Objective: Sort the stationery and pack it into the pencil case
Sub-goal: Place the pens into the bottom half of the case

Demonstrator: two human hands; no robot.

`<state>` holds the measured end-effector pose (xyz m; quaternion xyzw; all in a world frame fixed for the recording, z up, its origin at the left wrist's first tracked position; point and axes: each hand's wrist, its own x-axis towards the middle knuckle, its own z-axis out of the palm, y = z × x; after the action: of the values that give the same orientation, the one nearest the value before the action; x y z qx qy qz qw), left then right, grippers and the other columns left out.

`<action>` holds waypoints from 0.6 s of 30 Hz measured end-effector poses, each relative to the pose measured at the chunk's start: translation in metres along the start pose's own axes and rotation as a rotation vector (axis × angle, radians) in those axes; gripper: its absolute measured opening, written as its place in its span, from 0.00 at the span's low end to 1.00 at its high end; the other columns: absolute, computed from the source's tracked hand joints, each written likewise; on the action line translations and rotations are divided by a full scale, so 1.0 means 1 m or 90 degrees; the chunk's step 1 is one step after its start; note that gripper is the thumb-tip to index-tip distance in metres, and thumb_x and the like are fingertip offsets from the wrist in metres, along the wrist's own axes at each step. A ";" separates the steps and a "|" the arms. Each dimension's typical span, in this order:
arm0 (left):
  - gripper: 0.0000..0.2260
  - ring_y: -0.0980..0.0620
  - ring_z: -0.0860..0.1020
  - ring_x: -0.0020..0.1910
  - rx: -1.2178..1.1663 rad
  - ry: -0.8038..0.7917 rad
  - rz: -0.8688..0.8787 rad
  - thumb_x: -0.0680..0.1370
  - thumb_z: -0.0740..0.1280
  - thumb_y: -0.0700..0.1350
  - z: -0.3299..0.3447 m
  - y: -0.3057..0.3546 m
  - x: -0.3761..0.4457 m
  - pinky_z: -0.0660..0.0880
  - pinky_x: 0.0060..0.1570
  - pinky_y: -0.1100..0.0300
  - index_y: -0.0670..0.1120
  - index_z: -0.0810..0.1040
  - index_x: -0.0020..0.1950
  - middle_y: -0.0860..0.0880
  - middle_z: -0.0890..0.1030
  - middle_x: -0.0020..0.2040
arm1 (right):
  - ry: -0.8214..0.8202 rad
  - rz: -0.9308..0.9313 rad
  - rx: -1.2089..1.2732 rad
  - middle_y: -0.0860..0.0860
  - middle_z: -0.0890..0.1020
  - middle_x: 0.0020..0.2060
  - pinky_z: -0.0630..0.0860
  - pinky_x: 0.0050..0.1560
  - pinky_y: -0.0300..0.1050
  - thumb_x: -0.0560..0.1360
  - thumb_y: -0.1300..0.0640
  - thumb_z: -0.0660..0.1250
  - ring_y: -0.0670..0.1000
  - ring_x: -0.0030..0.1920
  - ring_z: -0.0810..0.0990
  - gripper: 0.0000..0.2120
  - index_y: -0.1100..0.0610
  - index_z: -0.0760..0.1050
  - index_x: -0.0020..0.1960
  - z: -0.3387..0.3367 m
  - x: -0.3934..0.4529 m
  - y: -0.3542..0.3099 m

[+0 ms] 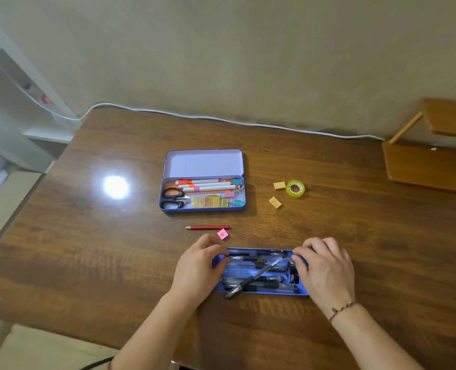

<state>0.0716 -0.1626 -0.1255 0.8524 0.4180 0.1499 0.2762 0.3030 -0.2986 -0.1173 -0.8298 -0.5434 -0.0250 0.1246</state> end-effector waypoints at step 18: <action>0.06 0.57 0.76 0.44 0.060 -0.067 -0.003 0.74 0.72 0.51 -0.003 0.000 0.006 0.78 0.38 0.57 0.54 0.79 0.50 0.58 0.75 0.52 | -0.021 0.018 -0.025 0.46 0.76 0.40 0.68 0.40 0.48 0.70 0.46 0.71 0.53 0.45 0.72 0.07 0.49 0.80 0.40 0.008 -0.008 -0.009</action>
<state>0.0738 -0.1566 -0.1233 0.8700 0.4119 0.0845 0.2574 0.2912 -0.3005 -0.1244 -0.8400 -0.5330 -0.0201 0.0992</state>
